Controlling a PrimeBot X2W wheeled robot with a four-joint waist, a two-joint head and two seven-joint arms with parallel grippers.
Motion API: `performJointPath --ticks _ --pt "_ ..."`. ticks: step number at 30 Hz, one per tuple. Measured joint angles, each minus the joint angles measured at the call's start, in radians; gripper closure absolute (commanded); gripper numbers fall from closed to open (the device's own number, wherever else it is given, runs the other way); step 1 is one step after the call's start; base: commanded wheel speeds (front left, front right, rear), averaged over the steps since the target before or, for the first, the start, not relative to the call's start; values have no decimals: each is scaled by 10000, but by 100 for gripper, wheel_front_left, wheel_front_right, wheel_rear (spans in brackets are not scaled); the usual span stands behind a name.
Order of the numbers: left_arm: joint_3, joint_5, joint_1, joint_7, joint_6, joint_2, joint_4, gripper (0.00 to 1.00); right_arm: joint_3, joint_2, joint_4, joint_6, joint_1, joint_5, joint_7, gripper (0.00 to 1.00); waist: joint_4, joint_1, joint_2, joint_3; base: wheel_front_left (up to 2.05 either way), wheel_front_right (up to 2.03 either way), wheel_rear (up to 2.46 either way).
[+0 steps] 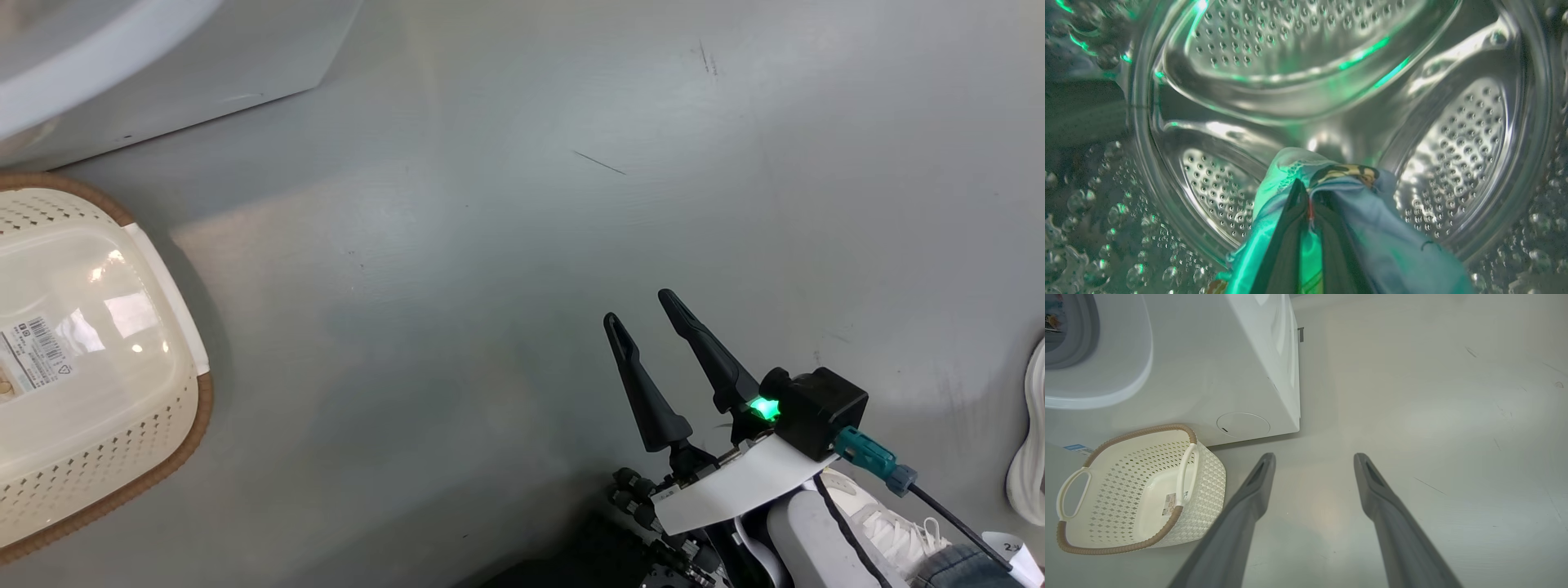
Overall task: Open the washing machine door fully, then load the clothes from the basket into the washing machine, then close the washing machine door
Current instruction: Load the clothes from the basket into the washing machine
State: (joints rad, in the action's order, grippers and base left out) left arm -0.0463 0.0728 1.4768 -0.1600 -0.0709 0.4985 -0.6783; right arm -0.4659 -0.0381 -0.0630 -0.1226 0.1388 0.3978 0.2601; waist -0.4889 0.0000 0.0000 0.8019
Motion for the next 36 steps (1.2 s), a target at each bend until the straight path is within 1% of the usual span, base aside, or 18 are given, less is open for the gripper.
performJointPath --ticks 3,7,16,17,18,19,20,23,32,36 --pt "75 -2 180 -405 -17 -4 -21 100 12 2 6 0 -3 17 0 0 -22 0 0 31 0 0 0" --pt "10 -38 187 -389 -50 -4 -639 100 -15 8 2 0 -5 61 0 0 -7 0 0 69 0 0 0" --pt "-249 -318 180 -150 -102 -17 -1538 100 -42 17 -23 0 -3 71 0 0 55 0 0 16 0 0 0" --pt "-301 -389 180 -86 -102 -17 -1611 93 -42 15 -33 0 -2 71 0 0 66 0 0 2 0 0 0" --pt "-345 -456 180 -59 -102 -21 -1707 63 -42 17 -42 0 0 71 0 0 77 0 0 -14 0 0 0" --pt "-372 -474 180 25 -104 -42 -1877 22 -38 17 -59 0 3 71 0 0 89 0 0 -35 0 0 0" --pt "-401 -476 164 132 -104 -71 -2071 0 -40 15 -81 0 11 71 0 0 102 0 0 -63 0 0 0" --pt "-437 -460 79 280 -104 -196 -2408 0 -44 15 -105 0 16 71 0 0 142 0 0 -166 0 0 0" --pt "-468 -276 -165 1586 -104 -742 -3745 0 -2 13 -203 0 35 71 0 0 308 0 0 -554 0 0 0" --pt "-326 -128 -171 1827 -104 -968 -4006 0 27 12 -222 0 50 71 0 0 409 0 0 -741 0 0 0"
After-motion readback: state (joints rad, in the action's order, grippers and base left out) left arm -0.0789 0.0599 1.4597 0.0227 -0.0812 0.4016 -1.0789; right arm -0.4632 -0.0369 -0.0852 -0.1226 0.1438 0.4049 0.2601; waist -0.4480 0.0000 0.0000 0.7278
